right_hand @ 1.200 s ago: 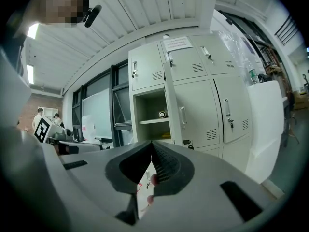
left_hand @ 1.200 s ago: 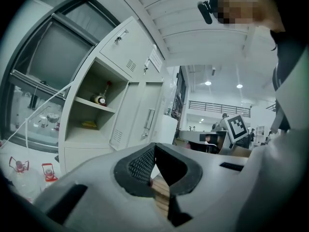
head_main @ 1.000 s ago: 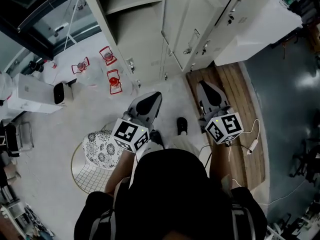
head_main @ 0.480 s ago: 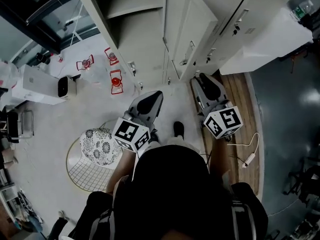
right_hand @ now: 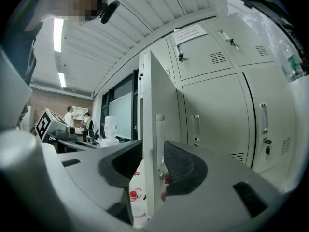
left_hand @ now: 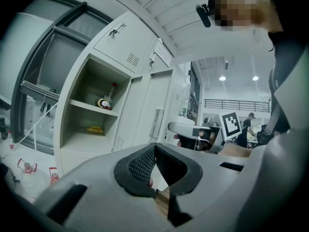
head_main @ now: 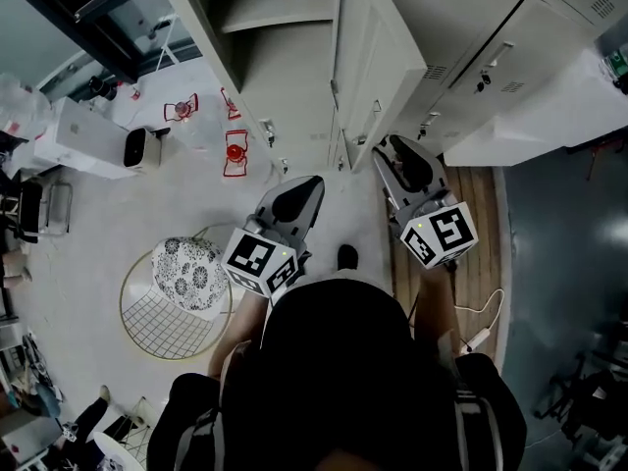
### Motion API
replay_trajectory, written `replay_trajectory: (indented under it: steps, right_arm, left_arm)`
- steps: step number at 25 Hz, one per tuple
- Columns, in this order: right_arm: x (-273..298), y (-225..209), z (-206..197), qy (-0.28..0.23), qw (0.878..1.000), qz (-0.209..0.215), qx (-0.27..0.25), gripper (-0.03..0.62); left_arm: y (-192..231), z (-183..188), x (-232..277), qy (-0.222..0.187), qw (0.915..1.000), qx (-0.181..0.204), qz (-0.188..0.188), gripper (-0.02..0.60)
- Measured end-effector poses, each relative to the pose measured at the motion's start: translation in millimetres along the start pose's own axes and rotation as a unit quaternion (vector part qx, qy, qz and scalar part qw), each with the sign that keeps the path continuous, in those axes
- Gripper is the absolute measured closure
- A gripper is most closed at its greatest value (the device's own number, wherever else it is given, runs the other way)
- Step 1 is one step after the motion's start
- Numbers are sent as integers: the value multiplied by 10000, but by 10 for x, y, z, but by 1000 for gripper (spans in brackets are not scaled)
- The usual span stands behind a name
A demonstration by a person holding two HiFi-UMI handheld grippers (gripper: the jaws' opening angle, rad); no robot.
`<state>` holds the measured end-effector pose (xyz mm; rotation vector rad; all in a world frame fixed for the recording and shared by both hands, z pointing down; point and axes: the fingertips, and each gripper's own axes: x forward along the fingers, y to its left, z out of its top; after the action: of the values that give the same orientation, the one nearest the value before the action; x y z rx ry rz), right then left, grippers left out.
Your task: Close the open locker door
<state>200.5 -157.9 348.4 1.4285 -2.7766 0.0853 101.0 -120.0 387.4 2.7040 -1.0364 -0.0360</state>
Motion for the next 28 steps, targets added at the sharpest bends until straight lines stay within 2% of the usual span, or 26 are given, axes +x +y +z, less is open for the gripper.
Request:
replay_trajectory:
  steps: [15,28]
  right_arm:
    - [164,-38,-8,-22,9925,1224,-50,416]
    - [388,225,-24,-52,9746,2233,133,419]
  left_arm:
    - [15,-22,251,-73,9983,-41,573,563]
    - [28,-84,107,-162,9904,-123,1364,563]
